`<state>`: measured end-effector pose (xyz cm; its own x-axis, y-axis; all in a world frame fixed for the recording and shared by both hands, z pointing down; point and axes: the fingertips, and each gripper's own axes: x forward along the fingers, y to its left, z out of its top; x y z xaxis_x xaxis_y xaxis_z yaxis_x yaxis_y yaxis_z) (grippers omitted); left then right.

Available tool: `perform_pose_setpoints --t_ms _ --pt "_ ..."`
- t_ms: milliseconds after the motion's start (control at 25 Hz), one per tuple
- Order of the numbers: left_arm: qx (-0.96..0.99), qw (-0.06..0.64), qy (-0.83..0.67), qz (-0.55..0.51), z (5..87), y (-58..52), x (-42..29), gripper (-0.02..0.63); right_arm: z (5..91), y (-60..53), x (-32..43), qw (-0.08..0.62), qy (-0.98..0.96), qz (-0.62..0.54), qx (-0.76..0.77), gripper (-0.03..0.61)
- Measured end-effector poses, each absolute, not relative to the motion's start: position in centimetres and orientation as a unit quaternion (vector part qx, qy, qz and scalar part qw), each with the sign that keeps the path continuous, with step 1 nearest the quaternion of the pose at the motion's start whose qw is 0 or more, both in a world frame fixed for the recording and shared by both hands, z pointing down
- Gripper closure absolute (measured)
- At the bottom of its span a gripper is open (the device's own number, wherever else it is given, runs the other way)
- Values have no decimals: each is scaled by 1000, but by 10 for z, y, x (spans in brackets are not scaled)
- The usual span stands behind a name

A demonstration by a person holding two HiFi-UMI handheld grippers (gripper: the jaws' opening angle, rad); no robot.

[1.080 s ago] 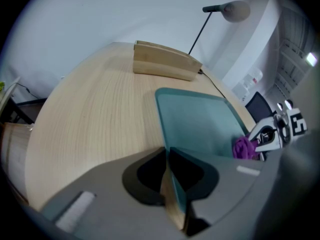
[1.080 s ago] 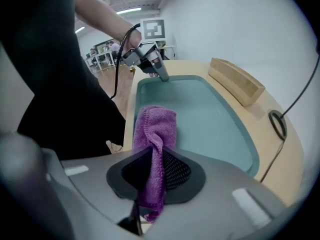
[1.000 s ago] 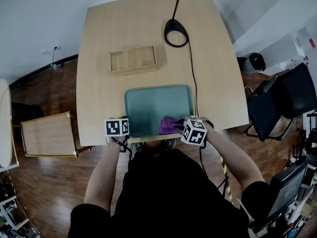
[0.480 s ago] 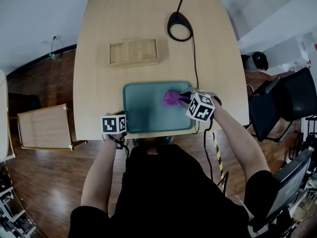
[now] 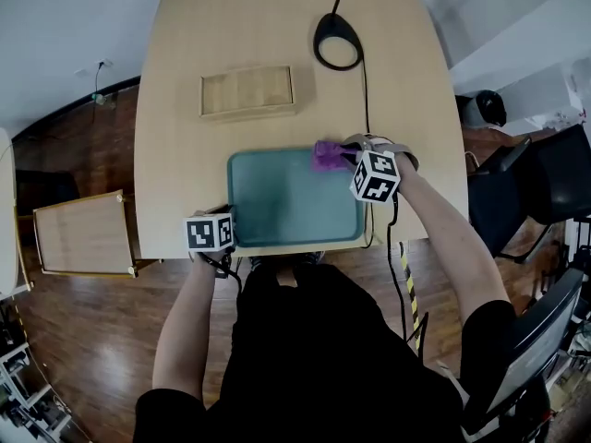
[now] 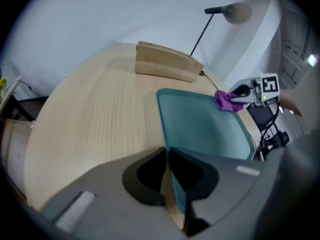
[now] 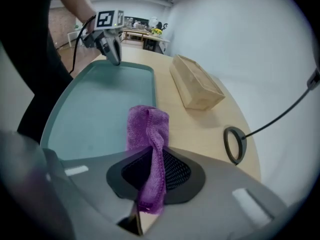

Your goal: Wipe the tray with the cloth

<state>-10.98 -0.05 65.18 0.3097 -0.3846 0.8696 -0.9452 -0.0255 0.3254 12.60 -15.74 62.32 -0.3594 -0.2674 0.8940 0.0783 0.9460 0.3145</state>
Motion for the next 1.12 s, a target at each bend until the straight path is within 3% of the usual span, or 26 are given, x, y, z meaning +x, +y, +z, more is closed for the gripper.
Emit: perform_pose_setpoints --t_ms 120,400,1120 --pt "652 476 -512 295 652 0 -110 563 634 -145 128 555 -812 -172 53 529" --pt "650 474 -514 297 653 1 -111 563 634 -114 141 539 -833 -94 75 529" --pt "657 474 -509 290 655 -3 -111 565 637 9 156 555 -827 -90 23 529"
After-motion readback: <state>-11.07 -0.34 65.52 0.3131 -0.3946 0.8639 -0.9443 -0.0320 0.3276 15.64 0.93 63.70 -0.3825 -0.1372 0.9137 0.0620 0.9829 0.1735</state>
